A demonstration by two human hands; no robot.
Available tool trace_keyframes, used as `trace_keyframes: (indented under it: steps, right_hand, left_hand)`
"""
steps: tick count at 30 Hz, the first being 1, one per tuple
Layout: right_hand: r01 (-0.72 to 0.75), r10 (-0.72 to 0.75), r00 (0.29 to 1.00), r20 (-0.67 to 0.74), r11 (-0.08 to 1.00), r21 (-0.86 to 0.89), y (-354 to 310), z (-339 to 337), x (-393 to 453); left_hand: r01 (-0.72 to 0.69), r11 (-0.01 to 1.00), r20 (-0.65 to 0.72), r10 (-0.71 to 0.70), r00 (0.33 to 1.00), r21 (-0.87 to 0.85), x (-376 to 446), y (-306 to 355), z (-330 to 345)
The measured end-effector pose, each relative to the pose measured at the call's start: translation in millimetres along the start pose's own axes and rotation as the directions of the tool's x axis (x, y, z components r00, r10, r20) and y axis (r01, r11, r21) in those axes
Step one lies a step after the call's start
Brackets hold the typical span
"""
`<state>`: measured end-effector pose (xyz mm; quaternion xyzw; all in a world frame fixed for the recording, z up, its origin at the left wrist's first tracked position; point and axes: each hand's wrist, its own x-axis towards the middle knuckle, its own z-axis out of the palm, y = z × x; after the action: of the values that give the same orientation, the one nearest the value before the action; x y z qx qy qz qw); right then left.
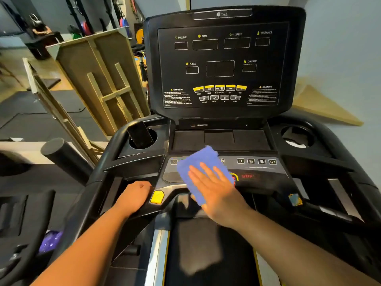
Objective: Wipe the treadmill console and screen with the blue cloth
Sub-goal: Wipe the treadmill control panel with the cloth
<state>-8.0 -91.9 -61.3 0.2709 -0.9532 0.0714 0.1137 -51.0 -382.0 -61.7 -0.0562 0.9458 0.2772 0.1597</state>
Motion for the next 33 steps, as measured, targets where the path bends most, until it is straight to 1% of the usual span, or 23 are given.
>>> trace_keyframes:
  steps: [1,3,5,6,8,10,11,12,14,15,16,18,20,22,24,25,27,28,30,31,32,33]
  right_hand:
    - [-0.082,0.083,0.995,-0.059,0.996,0.019,14.4,-2.1,-12.8]
    - [-0.242,0.243,0.959,-0.144,0.97,0.023,45.3,-7.0,-40.6]
    - [-0.33,0.321,0.906,-0.275,0.944,0.017,68.4,-10.8,-68.9]
    - [-0.366,0.352,0.881,-0.316,0.93,0.013,73.9,-10.0,-78.3]
    - [-0.483,0.451,0.831,-0.325,0.875,-0.02,69.1,-7.6,-79.7]
    - [-0.611,0.579,0.767,-0.276,0.791,-0.041,50.1,-7.2,-59.1]
    - [-0.625,0.602,0.762,-0.241,0.78,-0.028,39.2,-6.3,-45.4]
    - [-0.584,0.569,0.793,-0.217,0.812,-0.009,26.8,-4.2,-31.3]
    - [-0.396,0.391,0.903,-0.177,0.918,0.005,1.4,2.4,-6.5]
    - [-0.289,0.284,0.947,-0.148,0.957,-0.013,-9.2,6.7,2.6]
    - [-0.196,0.192,0.976,-0.105,0.98,-0.031,-17.2,10.2,8.2]
    - [-0.078,0.078,0.997,-0.028,0.997,-0.02,-21.6,11.7,10.9]
    - [-0.042,0.041,0.997,-0.058,0.999,-0.015,-11.2,6.3,2.2]
    - [-0.113,0.111,0.983,-0.144,0.994,-0.003,9.6,0.6,-19.1]
    - [-0.268,0.259,0.948,-0.184,0.963,-0.026,37.7,-5.0,-49.8]
    - [-0.345,0.33,0.919,-0.217,0.938,-0.036,50.9,-8.0,-66.9]
    - [-0.479,0.448,0.838,-0.312,0.877,-0.026,66.4,-9.8,-89.7]
    - [-0.558,0.522,0.789,-0.324,0.83,-0.023,67.8,-8.1,-89.5]
    - [-0.69,0.651,0.696,-0.303,0.723,-0.032,57.8,-5.2,-67.4]
    - [-0.711,0.678,0.678,-0.283,0.703,-0.021,49.0,-3.1,-49.6]
    - [-0.685,0.663,0.704,-0.255,0.728,0.004,38.8,-1.2,-32.3]
    - [-0.614,0.601,0.763,-0.236,0.789,0.021,27.8,1.0,-16.9]
  left_hand:
    - [0.003,1.0,0.025,-0.004,1.0,0.017,0.4,1.1,-0.7]
    - [0.004,0.999,0.05,-0.006,0.999,0.035,1.3,2.3,-1.7]
    - [0.0,0.999,0.056,-0.003,0.998,0.04,0.5,3.9,-1.7]
    - [0.0,0.999,0.061,-0.003,0.998,0.039,-0.4,4.9,-1.9]
    - [0.015,1.0,0.062,-0.017,0.998,0.022,-4.9,9.4,-3.1]
    - [0.033,0.999,0.058,-0.032,0.998,-0.009,-8.2,12.8,-2.4]
    - [0.044,0.999,0.047,-0.044,0.998,-0.009,-7.6,12.9,-1.9]
    - [0.073,0.997,0.032,-0.072,0.997,-0.027,-7.2,13.6,-2.4]
    - [0.091,0.995,0.026,-0.09,0.996,-0.038,-6.6,12.5,-4.0]
    - [0.066,0.997,0.05,-0.064,0.997,-0.027,-7.9,13.7,-5.1]
    - [0.042,0.999,0.068,-0.041,0.997,-0.013,-8.1,12.8,-4.5]
    - [0.027,1.0,0.101,-0.027,0.995,0.001,-10.8,14.9,-5.8]
    - [0.004,1.0,0.105,-0.007,0.994,0.029,-10.0,15.8,-6.5]
    - [0.007,0.999,0.111,-0.011,0.994,0.036,-8.0,14.7,-6.3]
    - [0.002,0.999,0.114,-0.008,0.993,0.05,-7.7,14.1,-7.7]
    - [0.002,0.998,0.115,-0.008,0.993,0.058,-8.1,14.0,-8.0]
    - [-0.012,0.997,0.119,0.002,0.993,0.081,-9.9,15.2,-8.6]
    - [-0.015,0.996,0.116,0.005,0.993,0.088,-11.0,16.7,-9.1]
    - [-0.018,0.995,0.112,0.007,0.994,0.097,-12.1,18.7,-9.1]
    - [-0.022,0.994,0.12,0.009,0.993,0.104,-12.5,19.4,-9.2]
    - [-0.024,0.994,0.126,0.011,0.992,0.105,-12.3,19.5,-9.4]
    - [-0.018,0.996,0.124,0.007,0.992,0.092,-12.7,19.8,-9.6]
